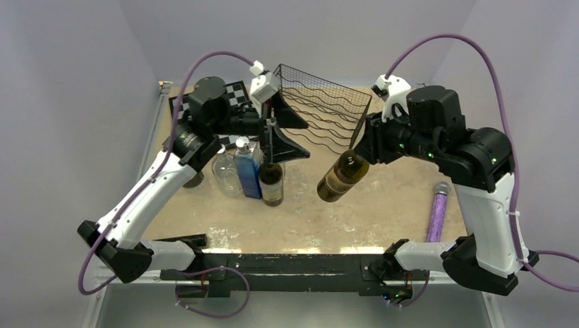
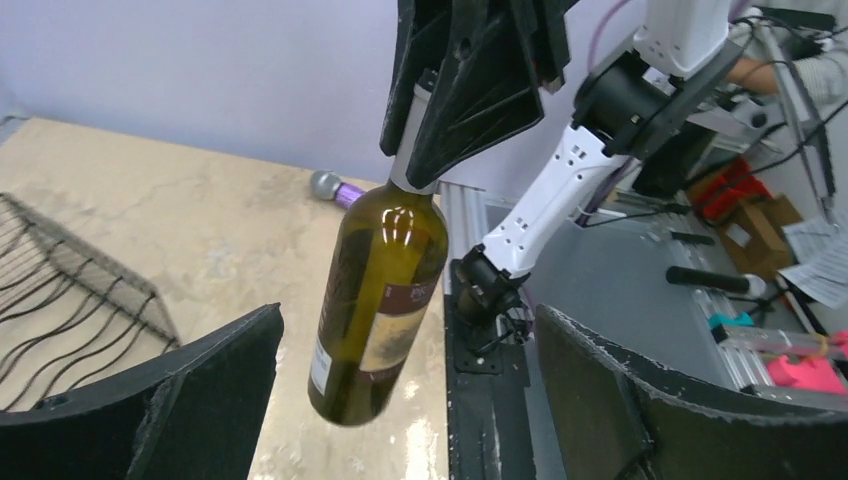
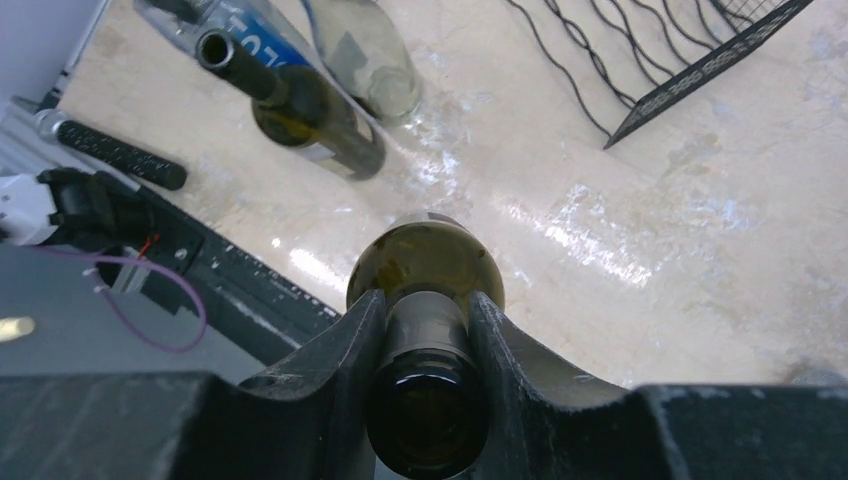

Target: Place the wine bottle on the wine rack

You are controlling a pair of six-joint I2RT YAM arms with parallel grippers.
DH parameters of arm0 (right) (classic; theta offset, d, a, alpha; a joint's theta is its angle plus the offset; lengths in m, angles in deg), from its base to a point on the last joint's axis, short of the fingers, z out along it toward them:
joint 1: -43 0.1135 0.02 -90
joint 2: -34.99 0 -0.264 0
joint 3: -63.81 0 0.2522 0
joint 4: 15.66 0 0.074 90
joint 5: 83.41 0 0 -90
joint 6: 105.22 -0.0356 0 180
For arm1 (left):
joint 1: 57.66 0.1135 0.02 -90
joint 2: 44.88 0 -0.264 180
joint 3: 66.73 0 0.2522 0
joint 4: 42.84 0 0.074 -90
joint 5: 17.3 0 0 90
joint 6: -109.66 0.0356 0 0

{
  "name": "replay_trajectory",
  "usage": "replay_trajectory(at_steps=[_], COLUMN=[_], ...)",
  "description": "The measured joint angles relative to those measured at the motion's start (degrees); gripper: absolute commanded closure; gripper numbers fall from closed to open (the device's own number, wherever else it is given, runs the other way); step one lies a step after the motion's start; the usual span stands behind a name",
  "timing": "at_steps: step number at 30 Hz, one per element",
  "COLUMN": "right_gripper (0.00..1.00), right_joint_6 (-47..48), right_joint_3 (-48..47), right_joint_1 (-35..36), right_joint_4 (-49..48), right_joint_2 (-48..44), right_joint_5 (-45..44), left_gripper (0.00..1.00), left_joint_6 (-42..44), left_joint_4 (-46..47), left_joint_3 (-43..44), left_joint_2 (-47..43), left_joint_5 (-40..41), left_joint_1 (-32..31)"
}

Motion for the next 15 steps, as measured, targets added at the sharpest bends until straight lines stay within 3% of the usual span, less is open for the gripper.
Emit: replay_trajectory(at_steps=[9, 15], right_gripper=[1.0, 1.0], right_joint_6=[-4.0, -5.1], right_joint_3=[-9.1, -11.0], right_joint_1=[-0.1, -0.1], right_joint_4=[11.4, 11.8], right_joint_2=[-0.4, -1.7], right_joint_5=[3.9, 5.4], left_gripper=[0.01, 0.01], left_joint_6=[-3.5, -8.0], left_joint_4=[13.4, 21.7], left_joint_3=[-6.8, -9.5], left_joint_2=[10.8, 12.0], left_joint_5=[-1.6, -6.0], left_joint_1=[-12.2, -14.9])
